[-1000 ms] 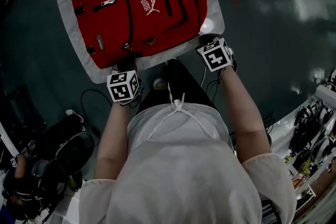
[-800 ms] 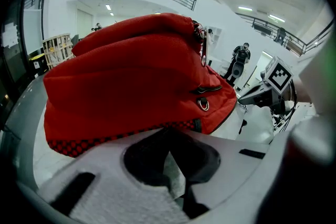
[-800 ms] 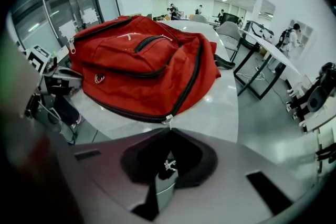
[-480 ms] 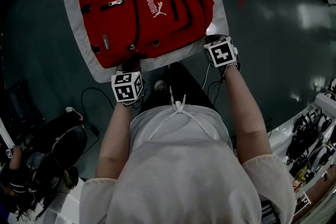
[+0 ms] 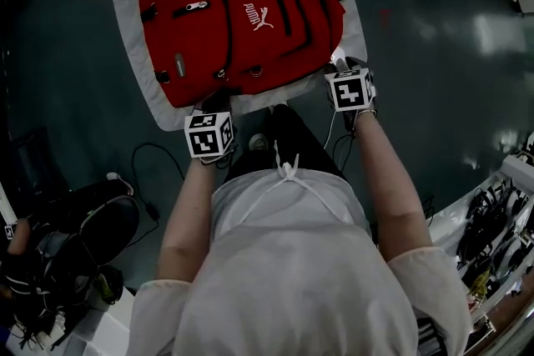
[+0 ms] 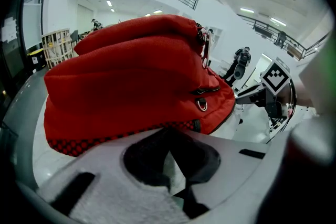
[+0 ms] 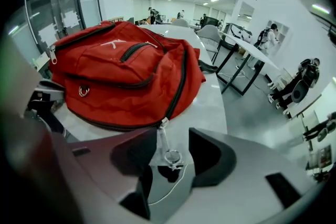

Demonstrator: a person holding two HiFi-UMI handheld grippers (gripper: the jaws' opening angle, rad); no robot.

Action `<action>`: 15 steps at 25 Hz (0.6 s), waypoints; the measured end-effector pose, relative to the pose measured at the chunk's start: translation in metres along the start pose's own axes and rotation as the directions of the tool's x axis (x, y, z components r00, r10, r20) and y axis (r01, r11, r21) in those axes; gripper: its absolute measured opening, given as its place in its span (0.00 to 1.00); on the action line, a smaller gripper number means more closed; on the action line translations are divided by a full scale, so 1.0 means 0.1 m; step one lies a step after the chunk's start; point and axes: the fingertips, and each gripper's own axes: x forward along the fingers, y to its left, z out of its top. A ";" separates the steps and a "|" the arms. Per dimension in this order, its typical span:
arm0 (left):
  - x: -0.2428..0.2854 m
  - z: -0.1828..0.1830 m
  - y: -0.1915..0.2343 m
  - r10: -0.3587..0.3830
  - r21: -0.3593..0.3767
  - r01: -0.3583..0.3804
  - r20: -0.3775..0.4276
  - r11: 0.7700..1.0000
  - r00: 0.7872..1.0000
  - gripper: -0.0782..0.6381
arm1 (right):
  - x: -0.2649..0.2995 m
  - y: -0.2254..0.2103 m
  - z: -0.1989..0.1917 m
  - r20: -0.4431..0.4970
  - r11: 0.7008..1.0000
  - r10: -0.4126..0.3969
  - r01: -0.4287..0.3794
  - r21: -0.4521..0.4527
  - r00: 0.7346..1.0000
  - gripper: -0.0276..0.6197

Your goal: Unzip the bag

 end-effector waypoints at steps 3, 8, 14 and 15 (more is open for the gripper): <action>-0.08 0.01 -0.06 -0.024 -0.012 0.024 -0.010 1.000 1.000 0.14 | -0.19 0.14 0.11 0.067 0.999 0.001 -0.005 0.047 0.998 0.31; -0.39 0.26 -0.26 -0.062 0.027 0.059 0.100 0.998 0.993 0.14 | -0.59 0.57 0.40 0.211 0.991 0.077 -0.098 0.093 0.974 0.17; -1.03 0.82 -0.53 -0.122 0.112 0.094 0.283 0.989 0.951 0.14 | -1.14 1.06 0.82 0.365 0.979 0.119 -0.170 0.112 0.924 0.11; -1.14 0.90 -0.56 -0.128 0.124 0.093 0.308 0.988 0.943 0.14 | -1.23 1.13 0.90 0.391 0.977 0.127 -0.182 0.107 0.911 0.10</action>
